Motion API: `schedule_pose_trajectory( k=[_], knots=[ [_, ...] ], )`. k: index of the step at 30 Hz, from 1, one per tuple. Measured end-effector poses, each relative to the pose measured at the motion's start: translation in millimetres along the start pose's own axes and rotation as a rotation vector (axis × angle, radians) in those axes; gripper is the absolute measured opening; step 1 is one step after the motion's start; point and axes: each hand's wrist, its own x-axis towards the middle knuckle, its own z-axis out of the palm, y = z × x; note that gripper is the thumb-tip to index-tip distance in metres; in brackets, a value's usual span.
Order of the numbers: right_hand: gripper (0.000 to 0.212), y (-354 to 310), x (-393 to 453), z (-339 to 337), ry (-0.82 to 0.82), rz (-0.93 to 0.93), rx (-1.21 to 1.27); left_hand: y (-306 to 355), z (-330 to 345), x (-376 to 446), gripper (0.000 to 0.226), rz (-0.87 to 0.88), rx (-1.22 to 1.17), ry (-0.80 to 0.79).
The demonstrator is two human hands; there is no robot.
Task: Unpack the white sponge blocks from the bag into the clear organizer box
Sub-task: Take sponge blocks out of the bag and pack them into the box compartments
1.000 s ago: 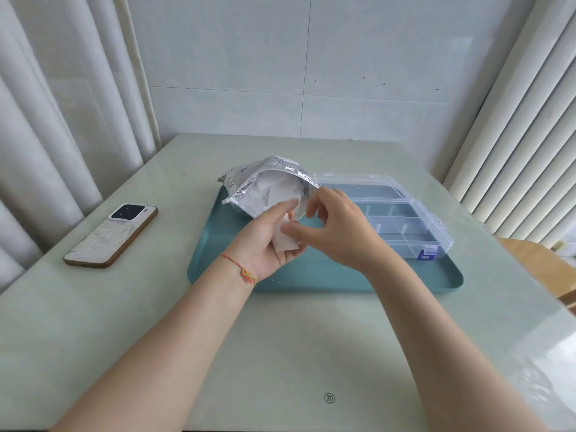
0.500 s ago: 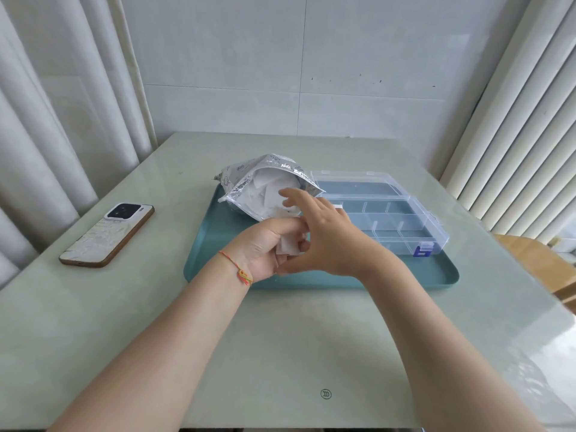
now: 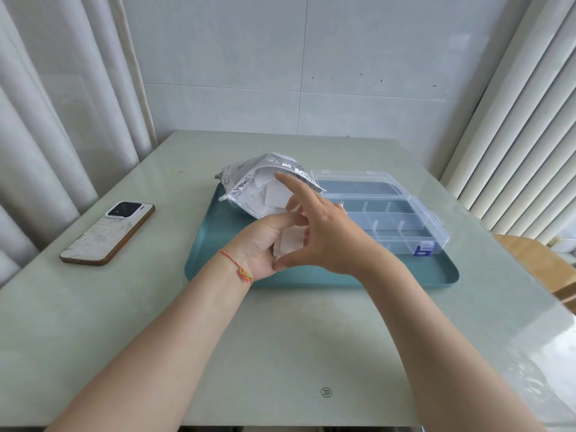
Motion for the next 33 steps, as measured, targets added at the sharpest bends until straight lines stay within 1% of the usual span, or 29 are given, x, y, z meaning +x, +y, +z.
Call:
schedule_pose_trajectory(
  k=[1, 2, 4, 5, 9, 10, 13, 15, 18, 21, 23, 25, 26, 28, 30, 31, 32, 33],
  knots=[
    [0.122, 1, 0, 0, -0.015, 0.0, -0.006, -1, 0, 1, 0.008, -0.007, 0.015, 0.019],
    [0.121, 2, 0, 0, -0.03, -0.003, -0.021, -2, -1, 2, 0.01, -0.011, 0.031, 0.046],
    [0.116, 2, 1, 3, -0.042, -0.018, -0.035, -3, -2, 4, 0.025, 0.001, 0.027, 0.082],
    [0.114, 2, 1, 4, -0.034, -0.024, -0.029, -3, -3, 4, 0.03, 0.012, 0.019, 0.082],
    [0.106, 4, 2, 5, 0.031, -0.024, 0.057, -1, -2, 1, 0.036, 0.011, 0.008, 0.064],
    [0.107, 5, 2, 5, 0.033, -0.024, 0.07, 0, 0, -1, 0.035, -0.001, 0.013, 0.052],
    [0.114, 6, 0, 3, -0.032, -0.022, 0.037, -1, 4, -2, 0.025, -0.015, 0.06, 0.064],
    [0.109, 5, 1, 4, -0.035, -0.03, 0.027, -1, 3, -2, 0.021, -0.003, 0.081, 0.076],
    [0.103, 4, 1, 5, 0.01, -0.02, 0.057, -1, 2, 0, 0.012, 0.003, 0.038, 0.061],
    [0.105, 4, 0, 3, -0.019, 0.0, 0.044, -2, 1, 2, 0.015, -0.002, 0.04, 0.046],
    [0.103, 3, 0, 3, -0.041, -0.012, 0.026, -3, 1, 1, 0.021, -0.005, 0.045, 0.056],
    [0.099, 3, -2, 0, -0.056, -0.003, 0.098, -3, -1, 2, 0.025, 0.008, 0.036, 0.053],
    [0.094, 4, -2, -3, -0.061, 0.02, 0.182, -2, -2, 2, 0.023, 0.02, 0.039, 0.047],
    [0.072, 6, -1, -13, -0.022, 0.101, 0.377, 0, -4, 2, 0.014, 0.048, 0.074, 0.035],
    [0.047, 9, 2, -23, 0.06, 0.208, 0.512, 1, -7, 3, 0.022, 0.115, 0.139, 0.0],
    [0.036, 9, 2, -27, 0.066, 0.254, 0.521, 2, -8, 3, 0.02, 0.154, 0.182, -0.029],
    [0.026, 10, 2, -29, 0.033, 0.279, 0.509, 3, -8, 2, 0.018, 0.186, 0.225, -0.067],
    [0.022, 10, 1, -29, -0.018, 0.283, 0.497, 4, -8, 2, 0.017, 0.204, 0.263, -0.107]
  ],
)
